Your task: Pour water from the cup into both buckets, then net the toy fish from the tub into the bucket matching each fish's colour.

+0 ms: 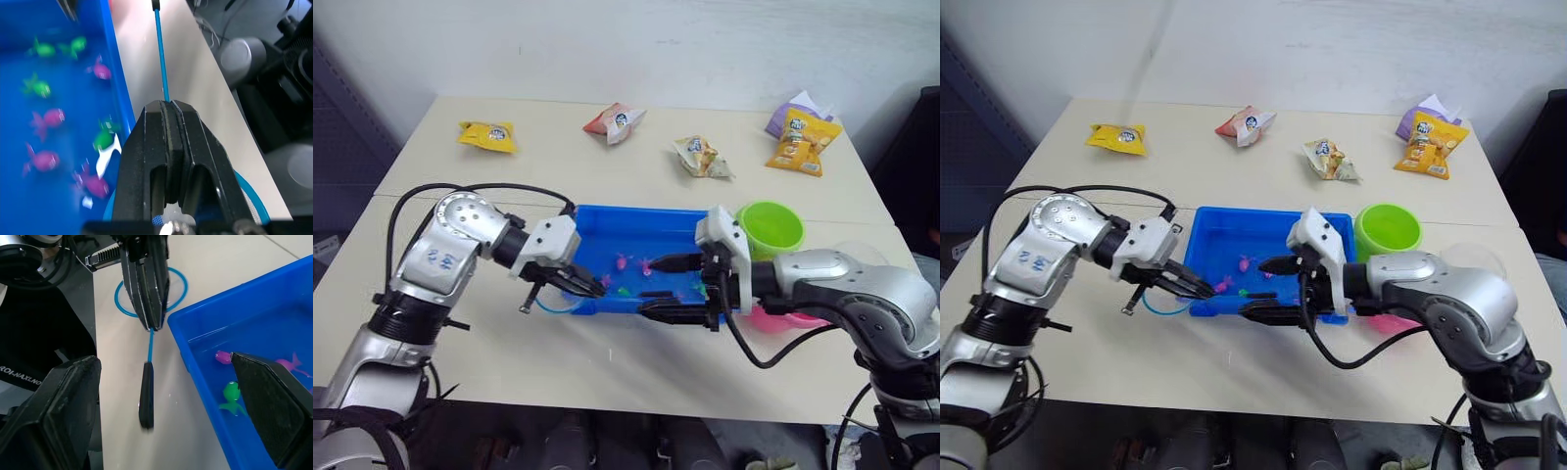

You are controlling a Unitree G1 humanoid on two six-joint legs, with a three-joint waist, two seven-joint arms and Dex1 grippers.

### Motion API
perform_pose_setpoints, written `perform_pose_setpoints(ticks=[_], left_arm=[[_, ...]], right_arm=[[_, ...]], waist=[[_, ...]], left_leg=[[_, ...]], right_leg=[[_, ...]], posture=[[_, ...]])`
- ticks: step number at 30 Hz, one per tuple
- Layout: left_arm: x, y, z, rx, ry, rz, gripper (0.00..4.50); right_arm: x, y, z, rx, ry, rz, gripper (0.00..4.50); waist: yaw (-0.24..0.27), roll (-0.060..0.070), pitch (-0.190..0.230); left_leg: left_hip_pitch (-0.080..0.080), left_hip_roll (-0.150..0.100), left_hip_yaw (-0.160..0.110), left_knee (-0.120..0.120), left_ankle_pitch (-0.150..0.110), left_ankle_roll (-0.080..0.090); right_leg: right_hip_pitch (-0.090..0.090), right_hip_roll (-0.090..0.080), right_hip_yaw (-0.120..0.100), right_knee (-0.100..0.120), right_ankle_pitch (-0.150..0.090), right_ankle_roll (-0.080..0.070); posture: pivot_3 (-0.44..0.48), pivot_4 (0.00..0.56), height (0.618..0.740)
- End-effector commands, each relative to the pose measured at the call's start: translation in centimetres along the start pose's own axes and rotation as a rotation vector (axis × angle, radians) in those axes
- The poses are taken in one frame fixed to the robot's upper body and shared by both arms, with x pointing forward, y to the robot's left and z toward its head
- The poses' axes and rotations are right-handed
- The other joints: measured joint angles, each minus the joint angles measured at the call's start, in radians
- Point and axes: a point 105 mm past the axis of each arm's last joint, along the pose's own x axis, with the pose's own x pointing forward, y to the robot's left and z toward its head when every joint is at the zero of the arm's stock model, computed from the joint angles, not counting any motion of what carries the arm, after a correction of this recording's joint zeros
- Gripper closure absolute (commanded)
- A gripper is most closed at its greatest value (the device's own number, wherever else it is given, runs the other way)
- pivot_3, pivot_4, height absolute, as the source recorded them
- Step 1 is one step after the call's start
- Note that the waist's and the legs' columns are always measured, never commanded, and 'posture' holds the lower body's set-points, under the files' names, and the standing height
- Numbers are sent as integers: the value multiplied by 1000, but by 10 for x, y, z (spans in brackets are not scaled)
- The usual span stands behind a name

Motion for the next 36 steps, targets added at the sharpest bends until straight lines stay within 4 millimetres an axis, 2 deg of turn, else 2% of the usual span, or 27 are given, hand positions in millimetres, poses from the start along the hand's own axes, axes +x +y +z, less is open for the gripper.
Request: perform_pose_setpoints(ticks=[1, 6, 16, 17, 18, 20, 25, 26, 30, 33, 34, 36], left_arm=[[7, 10, 19, 67, -21, -20, 4428], [9, 14, 25, 61, -66, 5, 4428], [13, 16, 25, 44, -65, 16, 4428], [13, 16, 25, 44, -66, 17, 4500], [13, 17, 25, 44, -71, 21, 4500], [13, 17, 27, 38, -89, 27, 4500], [14, 17, 28, 38, -97, 28, 4500], [14, 17, 27, 40, -95, 28, 4500], [14, 16, 29, 54, -100, 23, 4500], [11, 22, 38, 85, -168, 79, 4500], [8, 23, 44, 92, -206, 95, 3828], [-6, 30, 57, 135, -309, 178, 3061]], right_arm=[[10, 4, 10, 44, 16, 23, 0], [10, 4, 10, 74, -3, 2, 0], [4, 0, 10, 84, 1, -17, 0], [4, 0, 10, 85, 1, -17, 502], [4, 0, 10, 85, 0, -17, 732], [4, 1, 9, 89, 1, -12, 1660], [3, 2, 9, 90, 5, -3, 4275], [2, 2, 9, 89, 8, 1, 4399], [0, 6, 9, 80, 25, 32, 4399], [-2, 9, 10, 55, 27, 52, 4399], [-2, 10, 11, 44, 21, 58, 4500], [-5, 13, 16, 9, 0, 72, 4500]], waist=[[-1, 0, 0], [1, 0, 0], [0, 0, 0], [1, 0, 0], [1, 0, 0], [1, 0, 0], [0, 0, 0], [0, 0, 0], [1, 0, 0], [1, 0, 0], [2, 0, 0], [0, 0, 0]], left_leg=[[-2, 0, 0, 3, 0, 1], [-1, 0, -1, 2, 0, 1], [-3, -1, -1, 3, 1, 2], [-3, -1, -1, 3, 1, 2], [-3, -1, -1, 3, 1, 2], [-3, -1, -1, 3, 1, 2], [-3, -1, -1, 3, 1, 2], [-3, -1, -1, 3, 1, 2], [-3, -1, -1, 3, 1, 2], [-3, -1, -1, 3, 1, 2], [-3, -1, -1, 3, 1, 2], [-3, 0, -1, 3, 1, 2]], right_leg=[[-1, 0, 0, 0, 1, 1], [-1, 0, 0, 1, 1, 1], [-1, 0, 0, 2, 1, 2], [-1, 0, 0, 2, 1, 2], [-1, 0, 0, 2, 1, 2], [-1, 0, 0, 2, 1, 2], [-1, 0, 0, 2, 1, 2], [-1, 0, 0, 2, 1, 2], [-1, 0, 0, 2, 1, 2], [-1, 0, 0, 2, 1, 2], [-1, 0, 0, 2, 1, 2], [-1, 0, 0, 2, 1, 2]], posture=[[0, 150, 738], [0, 150, 738], [0, 150, 738], [0, 150, 738], [0, 150, 738], [0, 150, 738], [0, 150, 738], [0, 150, 738], [0, 150, 738], [0, 150, 738], [0, 150, 738], [0, 150, 738]])
